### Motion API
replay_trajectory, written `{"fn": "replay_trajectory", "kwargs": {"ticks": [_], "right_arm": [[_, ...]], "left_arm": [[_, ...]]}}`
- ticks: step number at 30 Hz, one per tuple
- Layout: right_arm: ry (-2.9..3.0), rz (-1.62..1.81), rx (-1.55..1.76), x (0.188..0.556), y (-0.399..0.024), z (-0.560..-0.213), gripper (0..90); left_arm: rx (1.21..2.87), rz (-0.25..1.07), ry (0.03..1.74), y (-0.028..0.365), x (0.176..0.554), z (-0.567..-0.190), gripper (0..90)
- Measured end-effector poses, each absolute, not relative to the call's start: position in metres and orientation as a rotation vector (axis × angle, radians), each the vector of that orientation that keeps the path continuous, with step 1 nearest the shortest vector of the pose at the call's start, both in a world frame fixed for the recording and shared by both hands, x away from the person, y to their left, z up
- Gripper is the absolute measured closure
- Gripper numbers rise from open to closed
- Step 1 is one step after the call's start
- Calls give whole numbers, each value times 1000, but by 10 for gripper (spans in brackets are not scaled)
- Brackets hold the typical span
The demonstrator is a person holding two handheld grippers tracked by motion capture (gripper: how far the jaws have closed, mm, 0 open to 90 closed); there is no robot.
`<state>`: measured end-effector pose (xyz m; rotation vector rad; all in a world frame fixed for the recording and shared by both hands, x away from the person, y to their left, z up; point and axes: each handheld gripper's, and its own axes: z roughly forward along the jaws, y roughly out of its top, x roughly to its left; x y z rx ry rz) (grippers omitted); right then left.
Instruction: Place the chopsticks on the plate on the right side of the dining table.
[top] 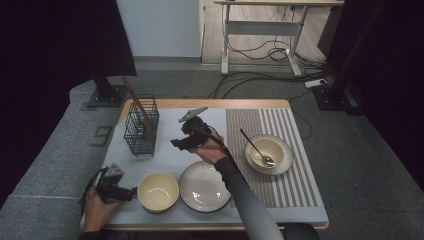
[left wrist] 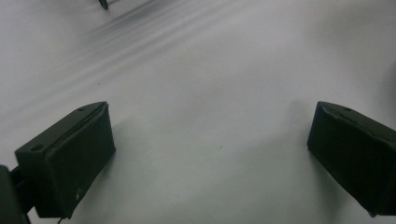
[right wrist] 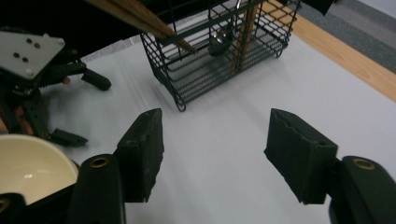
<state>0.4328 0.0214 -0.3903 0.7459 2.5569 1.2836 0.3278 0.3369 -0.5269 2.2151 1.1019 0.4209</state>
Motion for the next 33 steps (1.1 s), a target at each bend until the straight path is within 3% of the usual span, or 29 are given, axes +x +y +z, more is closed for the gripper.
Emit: {"fn": "replay_trajectory", "kwargs": {"ticks": [13, 33], "right_arm": [[2592, 1314, 694, 439, 51, -384, 487], [2615, 1305, 638, 443, 79, -380, 583]], "left_arm": [[2216, 421, 1101, 337, 328, -527, 3], [2218, 423, 1102, 337, 328, -527, 4]]}}
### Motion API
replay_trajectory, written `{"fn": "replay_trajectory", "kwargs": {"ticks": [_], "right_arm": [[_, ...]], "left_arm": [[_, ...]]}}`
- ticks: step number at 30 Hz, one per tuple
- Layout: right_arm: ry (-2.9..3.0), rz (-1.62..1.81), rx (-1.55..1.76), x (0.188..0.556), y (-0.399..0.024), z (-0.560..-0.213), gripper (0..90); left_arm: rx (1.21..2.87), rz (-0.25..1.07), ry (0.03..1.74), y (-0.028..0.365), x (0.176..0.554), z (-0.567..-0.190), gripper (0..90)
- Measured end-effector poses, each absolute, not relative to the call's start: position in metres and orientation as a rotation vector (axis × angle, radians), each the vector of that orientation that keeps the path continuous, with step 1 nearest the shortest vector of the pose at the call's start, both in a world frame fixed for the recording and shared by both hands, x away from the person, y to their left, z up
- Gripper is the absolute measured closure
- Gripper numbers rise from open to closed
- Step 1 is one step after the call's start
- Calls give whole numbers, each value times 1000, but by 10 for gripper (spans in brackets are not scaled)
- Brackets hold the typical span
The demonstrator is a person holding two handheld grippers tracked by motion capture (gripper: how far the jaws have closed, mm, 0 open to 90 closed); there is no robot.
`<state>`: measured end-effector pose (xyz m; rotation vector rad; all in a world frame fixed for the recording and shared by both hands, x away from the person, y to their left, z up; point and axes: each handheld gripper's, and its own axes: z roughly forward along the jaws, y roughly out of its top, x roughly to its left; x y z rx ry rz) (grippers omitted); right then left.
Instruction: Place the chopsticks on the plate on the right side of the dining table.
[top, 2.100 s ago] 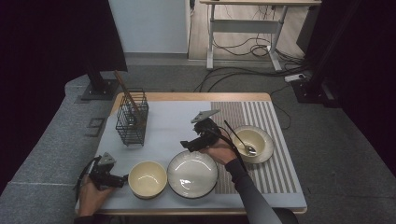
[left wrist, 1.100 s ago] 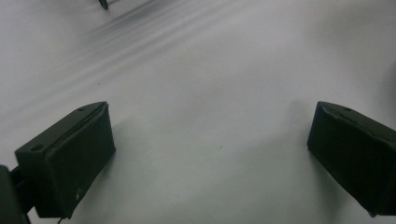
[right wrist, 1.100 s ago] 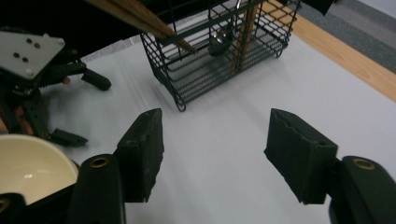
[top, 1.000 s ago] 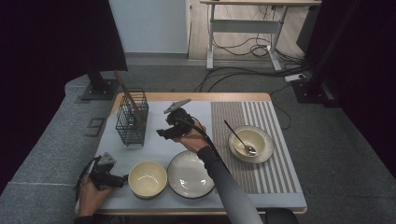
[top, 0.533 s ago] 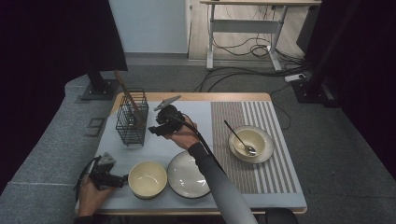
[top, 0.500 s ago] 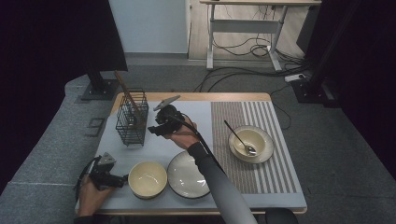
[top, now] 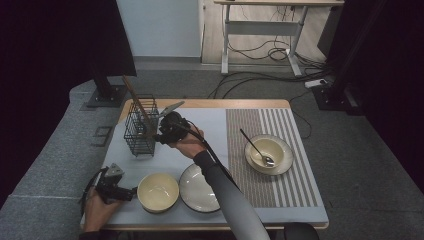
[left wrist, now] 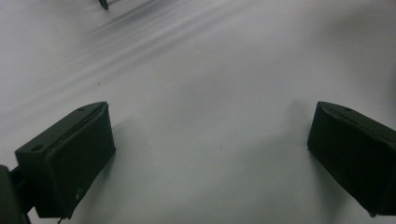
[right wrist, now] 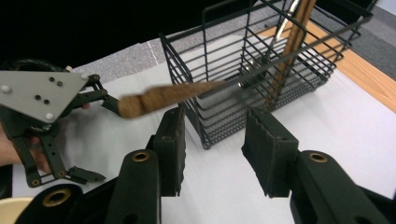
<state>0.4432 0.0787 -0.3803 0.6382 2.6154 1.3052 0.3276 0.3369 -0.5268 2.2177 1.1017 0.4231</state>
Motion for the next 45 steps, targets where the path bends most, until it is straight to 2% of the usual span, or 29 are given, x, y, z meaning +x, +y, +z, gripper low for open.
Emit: {"fn": "replay_trajectory", "kwargs": {"ticks": [8, 16, 25, 36, 45], "right_arm": [[2612, 1301, 621, 443, 87, -378, 606], [2579, 1294, 636, 445, 90, -376, 700], [2565, 1311, 642, 447, 94, -373, 692], [2516, 1279, 609, 446, 98, -371, 808], [2486, 1289, 611, 444, 90, -363, 834]], "left_arm": [[2218, 423, 1100, 337, 328, -527, 4], [2218, 424, 1100, 337, 328, -527, 4], [2218, 424, 1100, 337, 328, -527, 4], [2218, 424, 1100, 337, 328, -527, 4], [2218, 423, 1101, 337, 328, -527, 4]]}}
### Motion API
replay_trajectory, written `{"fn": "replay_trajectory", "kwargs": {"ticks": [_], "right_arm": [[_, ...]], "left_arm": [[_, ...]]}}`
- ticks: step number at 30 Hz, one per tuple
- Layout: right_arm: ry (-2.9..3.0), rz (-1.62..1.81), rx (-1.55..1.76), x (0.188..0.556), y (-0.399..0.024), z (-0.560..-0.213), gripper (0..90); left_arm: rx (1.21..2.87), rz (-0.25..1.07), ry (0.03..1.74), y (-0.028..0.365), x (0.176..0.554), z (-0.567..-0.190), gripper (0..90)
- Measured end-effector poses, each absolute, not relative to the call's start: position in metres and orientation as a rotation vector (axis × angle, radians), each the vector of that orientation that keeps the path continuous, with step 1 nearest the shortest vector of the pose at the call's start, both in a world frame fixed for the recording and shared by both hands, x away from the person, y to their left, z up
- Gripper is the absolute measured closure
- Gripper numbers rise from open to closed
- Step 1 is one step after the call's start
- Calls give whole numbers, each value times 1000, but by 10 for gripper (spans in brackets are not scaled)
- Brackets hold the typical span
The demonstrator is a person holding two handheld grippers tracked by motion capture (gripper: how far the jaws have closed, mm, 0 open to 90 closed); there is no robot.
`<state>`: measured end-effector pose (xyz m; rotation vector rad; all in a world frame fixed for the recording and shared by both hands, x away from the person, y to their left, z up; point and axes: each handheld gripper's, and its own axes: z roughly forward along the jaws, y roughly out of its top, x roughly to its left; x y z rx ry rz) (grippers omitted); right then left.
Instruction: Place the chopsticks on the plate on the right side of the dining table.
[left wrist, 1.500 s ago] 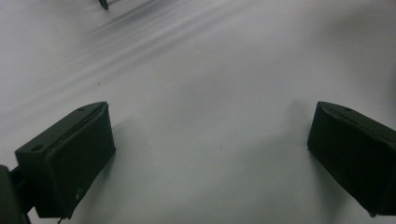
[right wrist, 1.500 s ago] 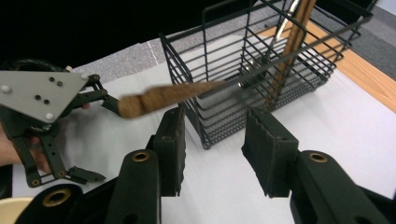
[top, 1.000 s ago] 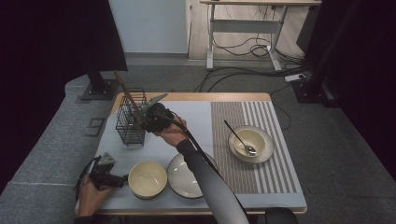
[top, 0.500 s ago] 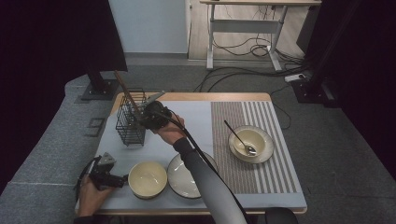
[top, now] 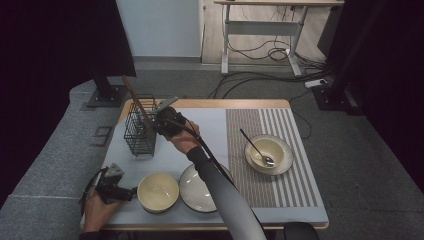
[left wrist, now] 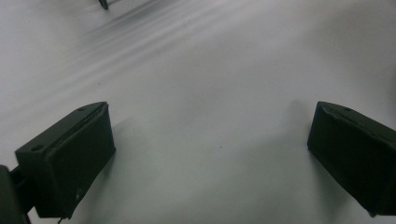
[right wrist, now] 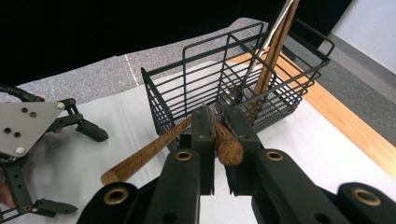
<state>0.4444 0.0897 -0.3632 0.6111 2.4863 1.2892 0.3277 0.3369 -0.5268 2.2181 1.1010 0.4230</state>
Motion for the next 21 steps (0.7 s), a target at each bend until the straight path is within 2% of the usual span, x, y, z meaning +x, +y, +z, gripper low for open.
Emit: {"fn": "replay_trajectory", "kwargs": {"ticks": [21], "right_arm": [[2509, 1327, 548, 429, 60, -338, 834]], "left_arm": [[2216, 423, 1101, 337, 328, -527, 4]]}}
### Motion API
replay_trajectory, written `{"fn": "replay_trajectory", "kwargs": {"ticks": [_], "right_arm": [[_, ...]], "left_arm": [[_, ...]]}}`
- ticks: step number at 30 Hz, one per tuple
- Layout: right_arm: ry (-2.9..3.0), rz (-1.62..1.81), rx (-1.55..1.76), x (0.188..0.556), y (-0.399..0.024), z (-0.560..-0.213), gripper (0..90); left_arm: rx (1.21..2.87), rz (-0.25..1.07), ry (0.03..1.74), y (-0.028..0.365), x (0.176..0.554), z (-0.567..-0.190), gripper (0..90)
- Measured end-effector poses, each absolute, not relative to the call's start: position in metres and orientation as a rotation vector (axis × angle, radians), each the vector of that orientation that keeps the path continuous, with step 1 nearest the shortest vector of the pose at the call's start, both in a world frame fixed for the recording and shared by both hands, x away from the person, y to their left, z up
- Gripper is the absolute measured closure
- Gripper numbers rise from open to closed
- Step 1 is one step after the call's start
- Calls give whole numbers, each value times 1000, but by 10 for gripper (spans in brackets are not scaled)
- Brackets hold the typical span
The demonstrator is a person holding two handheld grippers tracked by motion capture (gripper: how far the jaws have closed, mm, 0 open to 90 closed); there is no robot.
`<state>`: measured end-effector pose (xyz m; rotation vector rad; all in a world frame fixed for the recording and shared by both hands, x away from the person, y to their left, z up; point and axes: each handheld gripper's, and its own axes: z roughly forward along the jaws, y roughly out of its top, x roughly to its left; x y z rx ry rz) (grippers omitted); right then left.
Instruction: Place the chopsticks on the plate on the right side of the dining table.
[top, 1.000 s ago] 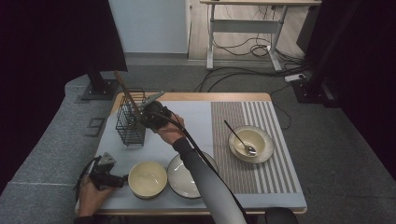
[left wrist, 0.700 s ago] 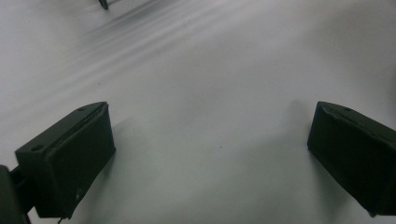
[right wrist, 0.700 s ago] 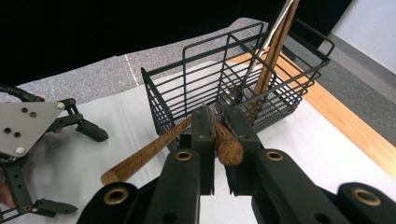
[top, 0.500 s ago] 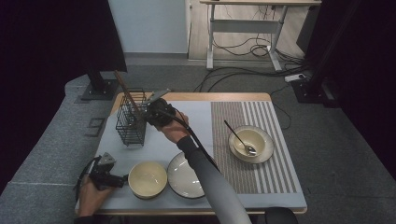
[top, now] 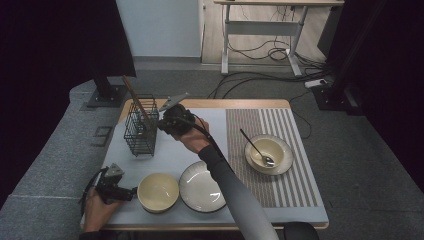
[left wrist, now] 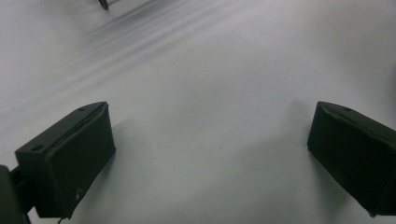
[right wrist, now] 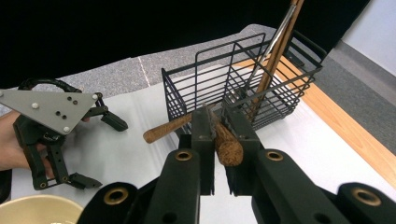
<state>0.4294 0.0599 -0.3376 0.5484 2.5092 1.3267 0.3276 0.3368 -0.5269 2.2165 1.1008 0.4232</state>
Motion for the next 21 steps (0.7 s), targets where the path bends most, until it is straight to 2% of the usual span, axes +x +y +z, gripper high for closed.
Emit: {"fn": "replay_trajectory", "kwargs": {"ticks": [21], "right_arm": [[2463, 1399, 546, 417, 20, -304, 834]], "left_arm": [[2215, 418, 1104, 337, 328, -527, 2]]}}
